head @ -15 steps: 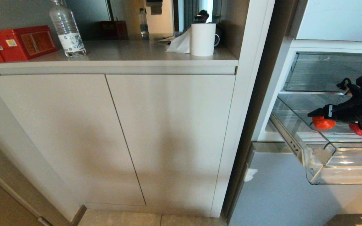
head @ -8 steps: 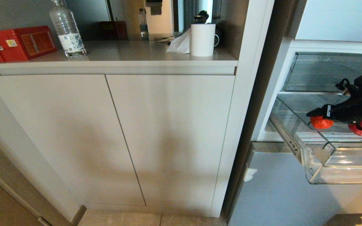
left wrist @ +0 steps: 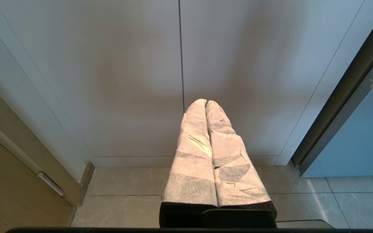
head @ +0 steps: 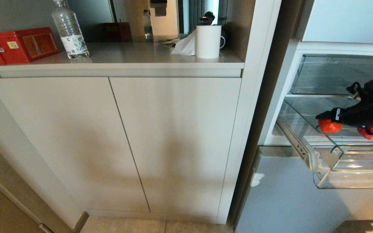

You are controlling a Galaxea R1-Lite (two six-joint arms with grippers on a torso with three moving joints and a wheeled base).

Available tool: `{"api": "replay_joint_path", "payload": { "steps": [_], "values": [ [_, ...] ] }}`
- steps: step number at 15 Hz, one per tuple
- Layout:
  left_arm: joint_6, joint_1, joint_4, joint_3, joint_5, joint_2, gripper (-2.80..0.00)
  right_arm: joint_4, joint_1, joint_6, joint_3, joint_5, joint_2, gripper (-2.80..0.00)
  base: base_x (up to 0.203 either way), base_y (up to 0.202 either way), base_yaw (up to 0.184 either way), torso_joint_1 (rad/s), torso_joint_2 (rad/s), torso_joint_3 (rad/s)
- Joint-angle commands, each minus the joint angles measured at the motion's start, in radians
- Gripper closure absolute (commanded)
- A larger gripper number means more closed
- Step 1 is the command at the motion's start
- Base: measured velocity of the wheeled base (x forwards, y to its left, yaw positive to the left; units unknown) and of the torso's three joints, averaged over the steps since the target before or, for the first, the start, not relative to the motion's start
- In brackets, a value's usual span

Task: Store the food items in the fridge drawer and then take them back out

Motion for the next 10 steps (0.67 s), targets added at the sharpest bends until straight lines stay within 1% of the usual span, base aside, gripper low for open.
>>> {"api": "replay_joint_path", "payload": {
  "steps": [1, 4, 10],
  "values": [
    [0.000, 0.000, 0.000, 0.001, 0.000, 0.000, 0.00, 0.005, 0.001, 0.016, 0.004, 0.004, -0.006, -2.80, 0.000, 0.000, 0.000, 0.000, 0.00, 0.000],
    [0.000, 0.000, 0.000, 0.001, 0.000, 0.000, 0.00, 0.005, 0.001, 0.011, 0.030, 0.005, -0.029, -2.80, 0.000, 0.000, 0.000, 0.000, 0.00, 0.000],
    [0.000, 0.000, 0.000, 0.001, 0.000, 0.000, 0.00, 0.006, 0.008, 0.016, 0.042, 0.007, -0.052, -2.80, 0.000, 0.000, 0.000, 0.000, 0.00, 0.000]
  ]
}}
